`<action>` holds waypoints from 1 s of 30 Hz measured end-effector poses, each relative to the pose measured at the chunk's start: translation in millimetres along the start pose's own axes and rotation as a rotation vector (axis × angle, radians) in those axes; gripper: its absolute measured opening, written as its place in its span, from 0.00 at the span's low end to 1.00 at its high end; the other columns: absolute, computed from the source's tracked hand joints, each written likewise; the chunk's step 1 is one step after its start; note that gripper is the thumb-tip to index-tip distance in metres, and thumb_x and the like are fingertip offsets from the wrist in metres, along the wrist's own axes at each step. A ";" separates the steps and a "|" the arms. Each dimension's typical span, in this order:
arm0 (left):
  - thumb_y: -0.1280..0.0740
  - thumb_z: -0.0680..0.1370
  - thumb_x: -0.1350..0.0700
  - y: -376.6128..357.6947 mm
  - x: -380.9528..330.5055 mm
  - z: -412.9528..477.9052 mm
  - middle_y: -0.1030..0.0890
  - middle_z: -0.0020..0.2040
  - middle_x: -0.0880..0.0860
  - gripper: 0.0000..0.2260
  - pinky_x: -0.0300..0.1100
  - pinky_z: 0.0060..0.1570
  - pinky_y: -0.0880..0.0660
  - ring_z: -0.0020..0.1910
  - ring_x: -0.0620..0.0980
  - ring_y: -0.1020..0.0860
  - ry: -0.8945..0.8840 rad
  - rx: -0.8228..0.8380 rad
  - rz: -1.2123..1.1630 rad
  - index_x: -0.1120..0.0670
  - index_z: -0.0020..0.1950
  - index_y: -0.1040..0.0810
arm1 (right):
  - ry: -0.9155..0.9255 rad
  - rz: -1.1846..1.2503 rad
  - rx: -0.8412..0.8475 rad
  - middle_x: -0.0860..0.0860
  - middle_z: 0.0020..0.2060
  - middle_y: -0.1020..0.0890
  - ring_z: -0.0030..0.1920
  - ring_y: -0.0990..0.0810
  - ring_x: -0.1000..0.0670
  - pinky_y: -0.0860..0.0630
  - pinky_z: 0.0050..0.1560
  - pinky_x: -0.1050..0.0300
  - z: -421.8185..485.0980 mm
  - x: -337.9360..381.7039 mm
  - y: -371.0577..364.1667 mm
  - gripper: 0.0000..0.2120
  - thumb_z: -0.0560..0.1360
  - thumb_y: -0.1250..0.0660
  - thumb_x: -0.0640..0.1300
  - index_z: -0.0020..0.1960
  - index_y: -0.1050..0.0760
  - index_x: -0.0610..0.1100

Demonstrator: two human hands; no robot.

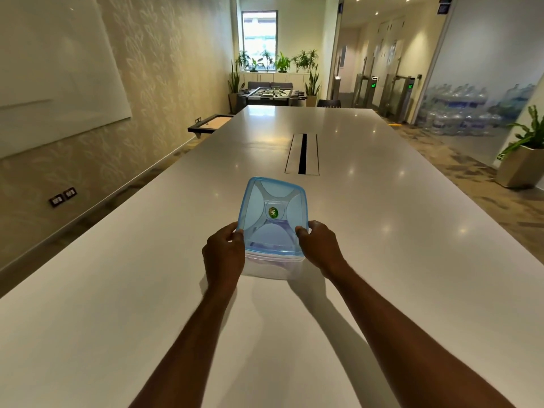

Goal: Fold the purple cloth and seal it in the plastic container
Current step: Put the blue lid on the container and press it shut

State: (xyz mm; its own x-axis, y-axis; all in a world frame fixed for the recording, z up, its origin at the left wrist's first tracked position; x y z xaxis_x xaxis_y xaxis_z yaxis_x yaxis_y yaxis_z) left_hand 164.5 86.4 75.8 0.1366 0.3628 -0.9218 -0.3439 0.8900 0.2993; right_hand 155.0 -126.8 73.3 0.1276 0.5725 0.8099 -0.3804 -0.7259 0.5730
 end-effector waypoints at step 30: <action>0.34 0.73 0.54 -24.4 48.3 21.5 0.20 0.41 0.51 0.12 0.41 0.33 0.27 0.36 0.50 0.24 0.423 0.281 -0.283 0.50 0.57 0.22 | -0.252 0.414 0.050 0.45 0.38 0.21 0.27 0.28 0.49 0.34 0.22 0.62 -1.8 -34.8 -22.1 0.13 0.78 0.43 0.49 0.58 0.24 0.48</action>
State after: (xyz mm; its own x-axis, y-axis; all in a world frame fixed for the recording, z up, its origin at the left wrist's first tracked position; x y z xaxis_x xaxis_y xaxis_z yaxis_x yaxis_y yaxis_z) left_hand 199.4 88.1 29.3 -0.2151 0.0092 -0.9765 -0.0804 0.9964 0.0271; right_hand 157.3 -130.0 32.3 0.1953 0.1262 0.9726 -0.4020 -0.8942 0.1968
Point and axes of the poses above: each hand's wrist, its own z-axis towards the middle knuckle, its own y-axis out of the back of the hand, x = y × z, the point moved 5 cm from there along z, towards the middle knuckle
